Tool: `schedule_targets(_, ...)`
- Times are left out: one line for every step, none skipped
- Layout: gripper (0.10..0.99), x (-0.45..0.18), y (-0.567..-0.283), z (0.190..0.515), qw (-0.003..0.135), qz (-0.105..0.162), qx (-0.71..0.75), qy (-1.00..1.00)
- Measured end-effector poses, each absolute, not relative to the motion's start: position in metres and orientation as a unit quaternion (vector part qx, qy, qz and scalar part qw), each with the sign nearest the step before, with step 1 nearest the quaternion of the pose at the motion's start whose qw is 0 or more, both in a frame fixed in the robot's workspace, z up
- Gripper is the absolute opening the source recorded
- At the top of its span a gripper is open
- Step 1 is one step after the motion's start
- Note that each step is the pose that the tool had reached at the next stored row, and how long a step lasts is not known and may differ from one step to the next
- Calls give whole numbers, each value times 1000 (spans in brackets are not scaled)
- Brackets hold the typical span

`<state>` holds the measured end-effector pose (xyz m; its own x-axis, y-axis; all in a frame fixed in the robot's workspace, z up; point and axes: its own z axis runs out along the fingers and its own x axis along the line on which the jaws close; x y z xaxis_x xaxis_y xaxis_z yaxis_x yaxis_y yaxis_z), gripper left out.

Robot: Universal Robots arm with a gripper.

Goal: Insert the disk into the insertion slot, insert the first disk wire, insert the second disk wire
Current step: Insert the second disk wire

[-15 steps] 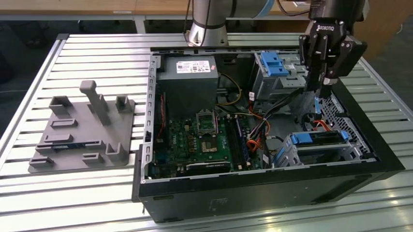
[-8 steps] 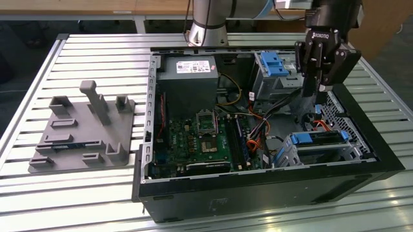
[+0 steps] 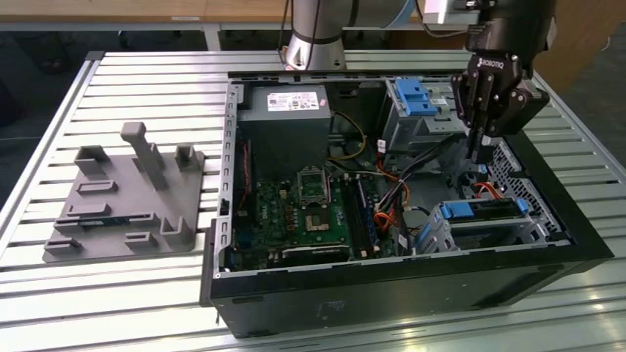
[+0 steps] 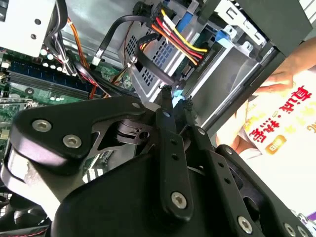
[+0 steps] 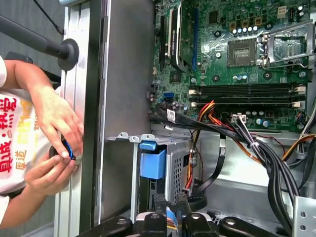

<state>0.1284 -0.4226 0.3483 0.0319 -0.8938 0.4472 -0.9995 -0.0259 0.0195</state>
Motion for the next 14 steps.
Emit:
schedule_targets(231, 129, -423, 348, 167, 158, 699, -678)
schedule_targets(231, 130, -424, 347, 167, 158, 699, -678)
schedule_targets(231, 130, -425, 346, 168, 158, 699, -677)
schedule_targets(231, 130, -426, 345, 168, 157, 699, -677)
schedule_targets(231, 130, -427, 344, 168, 157, 699, -677)
schedule_targets(231, 130, -428, 344, 169, 157, 699, -677)
schedule_targets(231, 130, -429, 343, 169, 156, 699, -677)
schedule_targets(231, 130, -430, 342, 169, 156, 699, -677)
schedule_targets(231, 130, -431, 342, 169, 156, 699, -677)
schedule_targets(231, 131, -431, 342, 169, 156, 699, -677)
schedule_targets(231, 131, -432, 341, 169, 156, 699, -677)
schedule_targets(231, 131, -433, 341, 169, 156, 699, -677)
schedule_targets(231, 131, -434, 341, 169, 156, 699, -677)
schedule_targets(231, 132, -435, 340, 169, 156, 699, -677)
